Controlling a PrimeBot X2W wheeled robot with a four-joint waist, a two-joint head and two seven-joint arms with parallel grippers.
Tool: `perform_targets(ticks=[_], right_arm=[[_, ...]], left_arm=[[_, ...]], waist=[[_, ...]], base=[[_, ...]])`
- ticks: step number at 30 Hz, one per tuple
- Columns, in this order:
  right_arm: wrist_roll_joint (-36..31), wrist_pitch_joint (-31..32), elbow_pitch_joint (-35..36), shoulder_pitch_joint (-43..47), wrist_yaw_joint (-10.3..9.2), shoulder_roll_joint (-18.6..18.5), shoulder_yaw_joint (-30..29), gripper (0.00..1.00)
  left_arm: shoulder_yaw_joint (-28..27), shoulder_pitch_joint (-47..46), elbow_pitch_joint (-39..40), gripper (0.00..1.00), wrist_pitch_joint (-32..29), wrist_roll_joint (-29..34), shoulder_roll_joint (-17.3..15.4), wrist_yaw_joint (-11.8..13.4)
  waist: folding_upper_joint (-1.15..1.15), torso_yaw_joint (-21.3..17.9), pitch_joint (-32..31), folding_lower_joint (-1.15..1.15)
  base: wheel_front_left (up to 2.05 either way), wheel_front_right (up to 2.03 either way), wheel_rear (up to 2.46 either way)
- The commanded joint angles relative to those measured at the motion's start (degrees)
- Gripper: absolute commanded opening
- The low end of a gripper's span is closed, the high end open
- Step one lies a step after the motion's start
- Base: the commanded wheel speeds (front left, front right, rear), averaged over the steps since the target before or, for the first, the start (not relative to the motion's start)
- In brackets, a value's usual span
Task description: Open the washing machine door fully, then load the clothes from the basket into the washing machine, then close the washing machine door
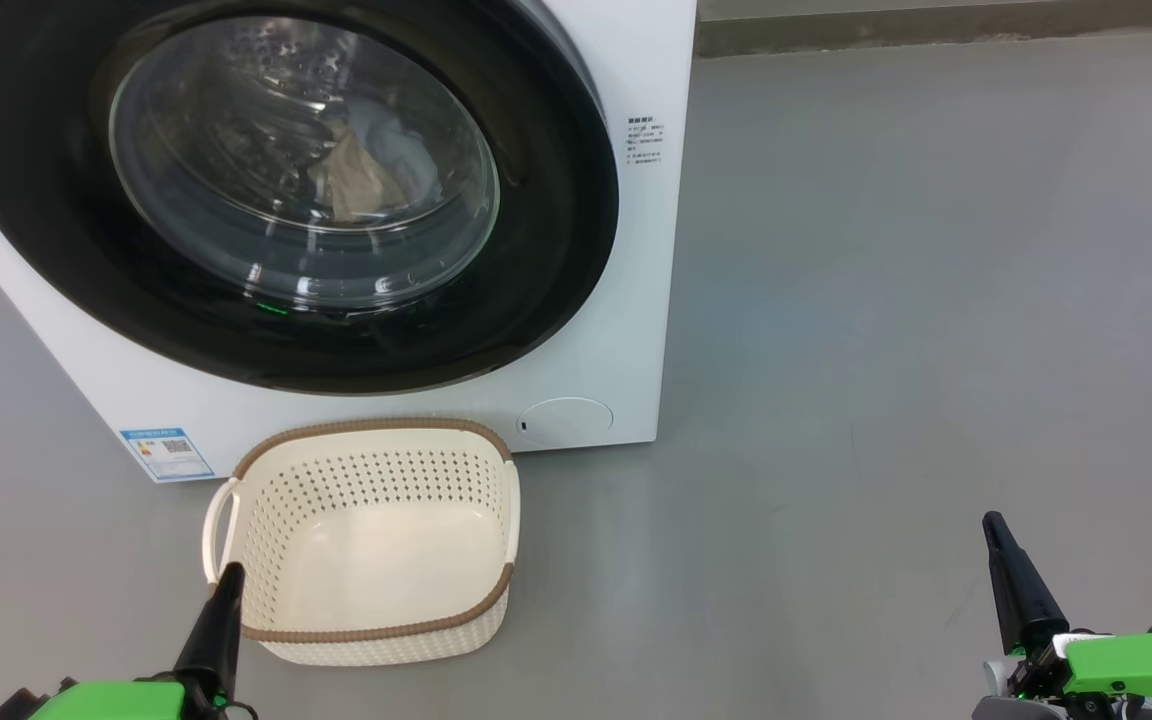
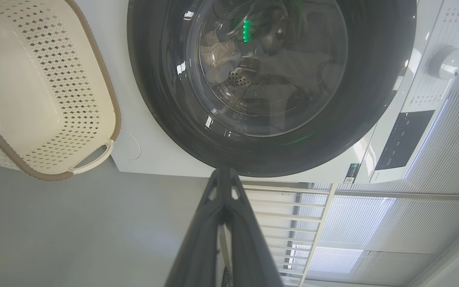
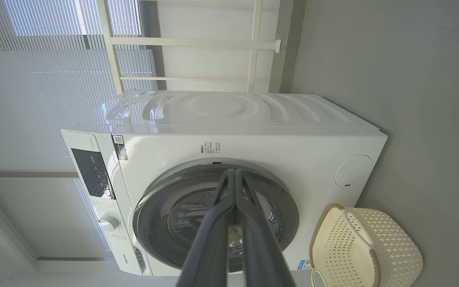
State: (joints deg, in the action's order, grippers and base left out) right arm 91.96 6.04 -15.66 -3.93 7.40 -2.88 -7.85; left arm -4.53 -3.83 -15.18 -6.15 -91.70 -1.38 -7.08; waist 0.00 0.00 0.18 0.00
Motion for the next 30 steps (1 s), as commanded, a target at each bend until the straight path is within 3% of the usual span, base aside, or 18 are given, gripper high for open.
perform_targets(ticks=[1, 30], right_arm=[[0.3, 0.4, 1.6, -2.2, 0.09, -0.1, 1.4, 0.00], [0.2, 0.4, 1.6, -2.3, 0.09, 0.0, 1.3, 0.00]], left_arm=[[-2.0, -2.4, 1.1, 0.00, -0.3, -0.5, -1.5, -0.4], [-2.0, -2.4, 1.1, 0.00, -0.3, -0.5, -1.5, -0.4]], waist=[[0.00, 0.0, 0.0, 0.00], [0.00, 0.0, 0.0, 0.00]], base=[[0.00, 0.00, 0.00], [0.00, 0.00, 0.00]])
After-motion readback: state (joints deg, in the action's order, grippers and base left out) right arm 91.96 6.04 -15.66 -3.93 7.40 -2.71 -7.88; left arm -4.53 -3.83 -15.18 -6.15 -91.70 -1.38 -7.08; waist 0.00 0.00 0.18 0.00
